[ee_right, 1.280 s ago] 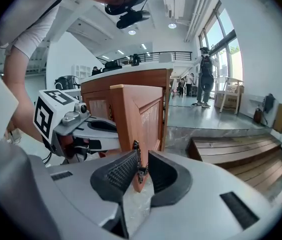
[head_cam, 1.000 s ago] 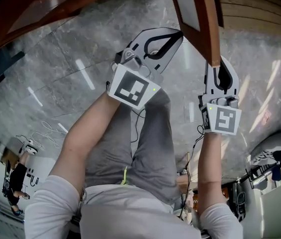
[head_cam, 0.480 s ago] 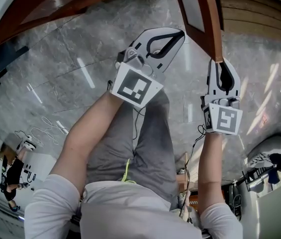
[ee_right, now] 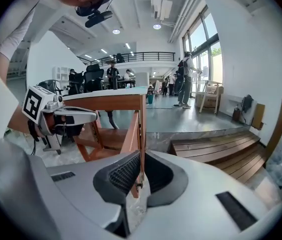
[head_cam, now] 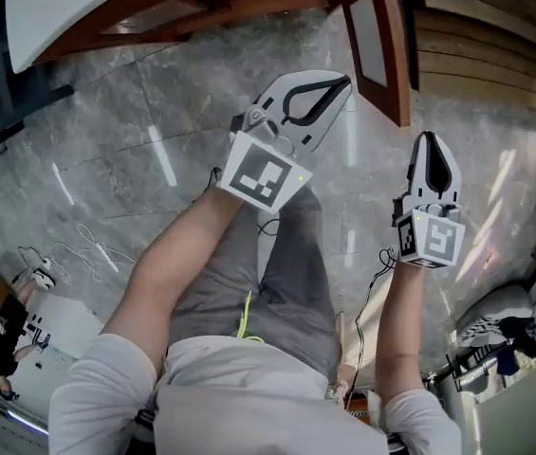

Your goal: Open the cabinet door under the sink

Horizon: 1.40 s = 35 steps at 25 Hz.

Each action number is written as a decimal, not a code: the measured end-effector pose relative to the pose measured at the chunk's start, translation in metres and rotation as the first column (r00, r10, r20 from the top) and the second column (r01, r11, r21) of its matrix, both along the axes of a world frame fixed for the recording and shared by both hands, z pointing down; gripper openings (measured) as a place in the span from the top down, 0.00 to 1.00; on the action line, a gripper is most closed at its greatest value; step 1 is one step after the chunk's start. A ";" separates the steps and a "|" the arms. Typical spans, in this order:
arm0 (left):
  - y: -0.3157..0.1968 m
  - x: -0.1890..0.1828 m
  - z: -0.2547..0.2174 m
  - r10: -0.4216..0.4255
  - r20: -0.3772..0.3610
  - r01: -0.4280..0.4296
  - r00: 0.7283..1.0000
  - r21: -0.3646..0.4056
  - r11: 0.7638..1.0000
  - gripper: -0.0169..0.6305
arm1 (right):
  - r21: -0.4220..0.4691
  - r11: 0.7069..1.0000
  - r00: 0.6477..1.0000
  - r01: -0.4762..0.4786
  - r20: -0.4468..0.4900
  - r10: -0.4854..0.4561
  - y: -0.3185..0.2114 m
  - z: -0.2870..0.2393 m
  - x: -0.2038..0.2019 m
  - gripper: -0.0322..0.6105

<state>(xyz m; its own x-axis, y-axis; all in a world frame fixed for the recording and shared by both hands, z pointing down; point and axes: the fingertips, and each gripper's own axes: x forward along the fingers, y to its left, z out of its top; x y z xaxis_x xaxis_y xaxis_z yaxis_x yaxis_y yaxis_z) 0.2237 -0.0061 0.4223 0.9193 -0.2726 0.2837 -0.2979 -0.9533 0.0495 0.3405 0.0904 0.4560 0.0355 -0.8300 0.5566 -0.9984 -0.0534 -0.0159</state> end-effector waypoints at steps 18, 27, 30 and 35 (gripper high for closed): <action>-0.046 -0.099 -0.189 -0.185 -0.055 0.190 0.981 0.096 0.977 0.96 | 0.106 0.979 0.985 0.173 -0.006 -0.173 -0.080 -0.167 -0.096 0.88; -0.065 -0.154 -0.274 -0.287 -0.113 0.302 0.951 0.150 0.941 0.96 | 0.188 0.950 0.967 0.249 0.003 -0.254 -0.115 -0.251 -0.149 0.88; -0.068 -0.171 -0.309 -0.321 -0.164 0.345 0.933 0.152 0.926 0.96 | 0.226 0.936 0.961 0.270 0.003 -0.278 -0.124 -0.283 -0.164 0.88; -0.082 -0.197 -0.360 -0.380 -0.251 0.415 0.890 0.104 0.904 0.96 | 0.270 0.917 0.952 0.294 0.002 -0.306 -0.137 -0.325 -0.182 0.88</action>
